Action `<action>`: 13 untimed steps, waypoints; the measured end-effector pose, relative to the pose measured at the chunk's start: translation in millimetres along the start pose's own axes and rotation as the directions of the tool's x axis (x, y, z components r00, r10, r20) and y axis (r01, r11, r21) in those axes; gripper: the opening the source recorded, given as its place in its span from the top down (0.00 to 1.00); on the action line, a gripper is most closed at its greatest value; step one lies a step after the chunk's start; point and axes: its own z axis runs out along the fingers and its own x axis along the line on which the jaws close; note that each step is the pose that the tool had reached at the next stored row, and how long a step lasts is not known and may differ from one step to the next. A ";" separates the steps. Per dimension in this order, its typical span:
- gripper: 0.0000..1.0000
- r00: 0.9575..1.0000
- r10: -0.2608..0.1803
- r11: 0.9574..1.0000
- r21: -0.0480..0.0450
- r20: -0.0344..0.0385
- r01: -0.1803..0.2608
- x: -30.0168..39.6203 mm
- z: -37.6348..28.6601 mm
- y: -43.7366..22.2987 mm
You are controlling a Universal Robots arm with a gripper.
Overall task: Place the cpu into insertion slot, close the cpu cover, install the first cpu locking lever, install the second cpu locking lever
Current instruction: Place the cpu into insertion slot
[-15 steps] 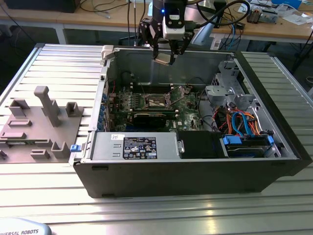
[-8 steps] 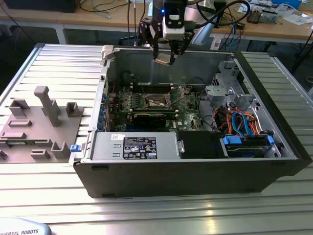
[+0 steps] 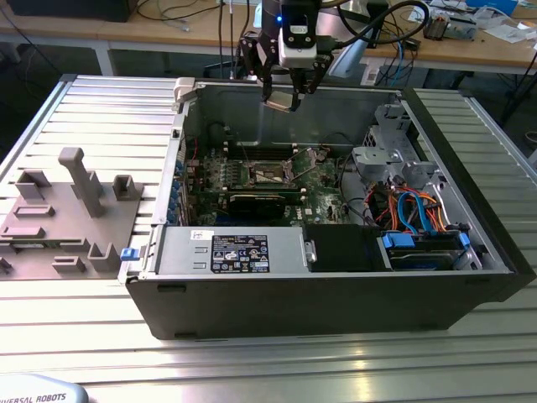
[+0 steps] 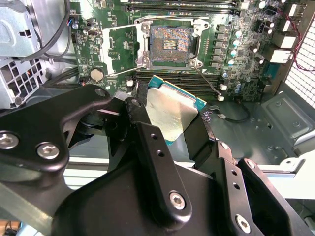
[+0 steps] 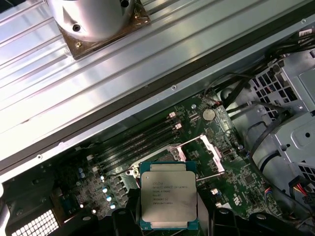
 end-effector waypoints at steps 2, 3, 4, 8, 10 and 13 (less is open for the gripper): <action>0.46 1.000 0.002 1.000 0.000 0.000 -0.002 0.0 0.0 0.0; 0.46 1.000 0.003 1.000 0.000 0.000 -0.003 0.0 0.0 0.0; 0.46 1.000 0.004 1.000 0.000 0.000 -0.004 0.0 0.0 0.0; 0.46 1.000 0.006 1.000 0.000 0.001 -0.006 0.0 0.0 0.0; 0.46 1.000 0.007 1.000 0.000 0.001 -0.007 0.0 0.0 0.0; 0.46 1.000 0.008 1.000 0.000 0.001 -0.008 0.0 0.0 0.0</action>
